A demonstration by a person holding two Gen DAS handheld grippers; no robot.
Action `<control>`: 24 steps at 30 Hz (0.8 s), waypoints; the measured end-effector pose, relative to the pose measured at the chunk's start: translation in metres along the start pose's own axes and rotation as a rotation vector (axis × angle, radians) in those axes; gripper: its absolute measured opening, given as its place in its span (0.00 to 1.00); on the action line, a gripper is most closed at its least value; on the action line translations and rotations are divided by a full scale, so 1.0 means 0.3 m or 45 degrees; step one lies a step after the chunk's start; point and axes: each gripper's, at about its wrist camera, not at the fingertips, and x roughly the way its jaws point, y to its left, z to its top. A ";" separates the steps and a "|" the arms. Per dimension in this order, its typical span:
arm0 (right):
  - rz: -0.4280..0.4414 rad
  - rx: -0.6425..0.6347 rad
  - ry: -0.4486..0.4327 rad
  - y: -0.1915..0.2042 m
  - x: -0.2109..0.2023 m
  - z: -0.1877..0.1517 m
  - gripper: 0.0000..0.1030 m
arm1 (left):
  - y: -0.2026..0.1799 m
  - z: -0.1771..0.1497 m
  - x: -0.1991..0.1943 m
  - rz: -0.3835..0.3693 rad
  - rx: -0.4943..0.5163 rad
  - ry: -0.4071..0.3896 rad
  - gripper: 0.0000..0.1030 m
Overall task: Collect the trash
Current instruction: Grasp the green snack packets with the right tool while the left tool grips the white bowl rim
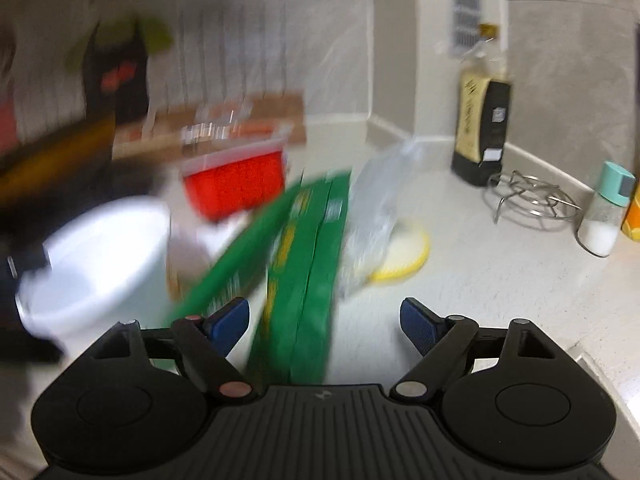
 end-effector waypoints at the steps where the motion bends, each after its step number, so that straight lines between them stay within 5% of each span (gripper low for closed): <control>1: 0.013 0.056 -0.005 -0.012 0.011 0.016 0.81 | -0.008 0.000 0.004 -0.001 0.013 0.000 0.25; 8: 0.079 0.216 0.146 -0.021 0.230 0.038 0.64 | -0.023 -0.012 0.020 0.092 0.083 -0.023 0.27; 10: 0.087 0.234 0.200 -0.018 0.270 0.015 0.46 | -0.006 -0.014 0.023 0.111 0.080 -0.002 0.26; 13: 0.116 0.221 0.219 -0.008 0.272 -0.004 0.35 | 0.014 -0.016 0.037 0.107 0.061 0.030 0.26; 24: 0.118 0.122 0.171 0.009 0.172 -0.001 0.28 | -0.047 -0.023 0.024 -0.014 0.122 -0.081 0.26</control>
